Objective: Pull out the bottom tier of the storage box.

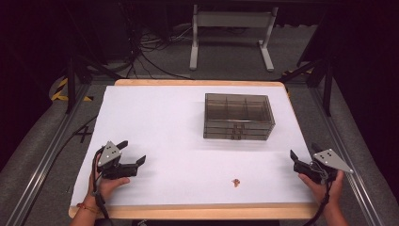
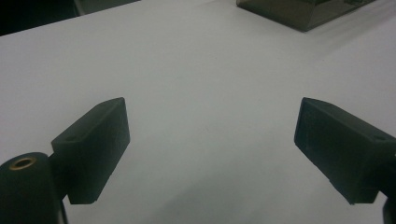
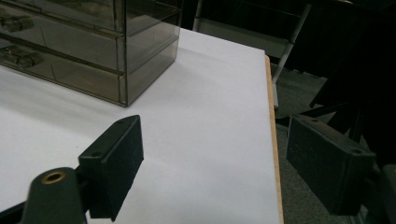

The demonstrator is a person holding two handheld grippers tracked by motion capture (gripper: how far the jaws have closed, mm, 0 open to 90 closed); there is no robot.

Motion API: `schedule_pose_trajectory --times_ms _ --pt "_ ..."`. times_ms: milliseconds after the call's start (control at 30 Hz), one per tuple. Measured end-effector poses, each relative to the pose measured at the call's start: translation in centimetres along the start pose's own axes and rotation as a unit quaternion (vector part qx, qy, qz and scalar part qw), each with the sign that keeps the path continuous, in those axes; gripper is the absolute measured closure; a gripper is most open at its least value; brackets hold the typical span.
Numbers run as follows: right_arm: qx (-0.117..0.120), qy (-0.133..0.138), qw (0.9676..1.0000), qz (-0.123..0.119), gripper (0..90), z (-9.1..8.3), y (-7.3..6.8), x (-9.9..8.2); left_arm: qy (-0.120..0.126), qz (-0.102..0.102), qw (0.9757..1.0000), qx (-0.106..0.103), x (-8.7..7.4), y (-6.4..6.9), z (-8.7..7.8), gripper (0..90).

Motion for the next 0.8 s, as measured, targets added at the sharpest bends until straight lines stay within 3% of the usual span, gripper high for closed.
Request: schedule_pose_trajectory --times_ms 167,333,533,800 --pt "0.006 0.013 0.9999 -0.005 22.4 -0.4 -0.4 0.7 -0.01 0.009 0.9999 -0.005 0.3 0.3 0.2 12.6" --pt "0.012 0.03 0.9992 -0.021 25.1 -0.8 -1.4 1.6 -0.001 0.009 0.9998 -0.018 1.5 0.4 0.4 13.3" --pt "0.021 0.042 0.9987 -0.019 25.8 -1.1 -1.9 2.3 -0.006 0.025 0.9993 -0.028 2.6 0.8 0.9 14.0" --pt "0.038 0.049 0.9977 -0.026 26.2 -1.4 -2.8 2.9 0.003 0.029 0.9986 -0.043 4.4 1.2 1.8 13.7"
Point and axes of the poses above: each handheld gripper's, and its own axes: z roughly forward along the jaws, x roughly out of its top, y roughly to its right, the point moved 7 cm from there along z, roughly forward along the jaws, and after that the axes turned 5 degrees about z, right-handed, at the moved point
